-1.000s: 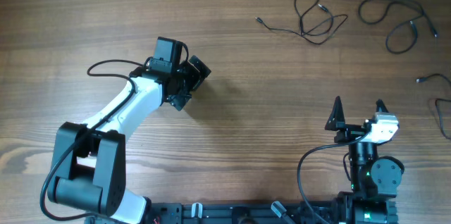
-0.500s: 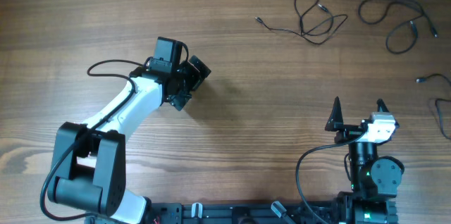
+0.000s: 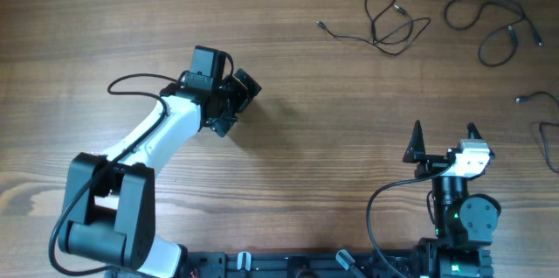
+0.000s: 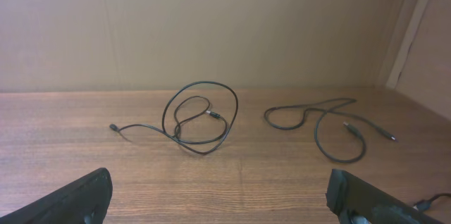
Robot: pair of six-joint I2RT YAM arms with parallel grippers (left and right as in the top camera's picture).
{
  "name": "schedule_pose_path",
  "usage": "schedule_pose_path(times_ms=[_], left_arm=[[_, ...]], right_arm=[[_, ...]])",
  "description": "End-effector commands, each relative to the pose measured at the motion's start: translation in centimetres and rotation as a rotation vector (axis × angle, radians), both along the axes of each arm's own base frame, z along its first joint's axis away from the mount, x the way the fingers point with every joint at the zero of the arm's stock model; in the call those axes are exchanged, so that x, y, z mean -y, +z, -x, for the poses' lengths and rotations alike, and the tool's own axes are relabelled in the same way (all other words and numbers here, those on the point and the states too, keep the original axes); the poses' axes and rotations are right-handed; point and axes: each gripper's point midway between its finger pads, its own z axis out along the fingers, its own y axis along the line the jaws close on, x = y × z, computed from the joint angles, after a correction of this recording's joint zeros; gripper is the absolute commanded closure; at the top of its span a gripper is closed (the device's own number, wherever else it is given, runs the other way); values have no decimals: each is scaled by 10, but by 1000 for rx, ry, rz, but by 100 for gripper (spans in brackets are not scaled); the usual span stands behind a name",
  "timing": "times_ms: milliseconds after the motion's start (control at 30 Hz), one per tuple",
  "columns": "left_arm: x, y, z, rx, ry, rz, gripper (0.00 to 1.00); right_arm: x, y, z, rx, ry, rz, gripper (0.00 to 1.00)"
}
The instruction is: Untangle cables
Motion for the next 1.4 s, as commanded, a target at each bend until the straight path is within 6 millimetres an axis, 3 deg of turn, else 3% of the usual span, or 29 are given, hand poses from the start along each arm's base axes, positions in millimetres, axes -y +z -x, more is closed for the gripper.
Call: schedule_pose_path(times_ms=[0,67,167,233,300,500,733,967,1233,1367], left_arm=[[-15,14,-1,81,-93,-98,0],[-14,36,-10,207,-185,-133,0],[-14,88,-19,478,-358,-228,0],[-26,115,-7,597,-407,-294,0],[-41,126,10,647,-380,-322,0],[-68,132,65,775,-299,-342,0],[-94,121,110,959,-193,-349,0],[-89,120,121,1089,-201,-359,0],[-94,130,109,1302,-135,-413,0],[-96,128,109,1302,-153,-460,0]], right_arm=[[-2,3,1,13,12,13,0],[-2,3,1,13,12,13,0],[-2,3,1,13,12,13,0],[-2,3,1,13,12,13,0],[-2,3,1,13,12,14,0],[-2,3,1,13,12,13,0],[-2,3,1,13,12,13,0],[-2,3,1,13,12,13,0],[-2,3,1,13,12,14,0],[-2,3,1,13,12,13,0]])
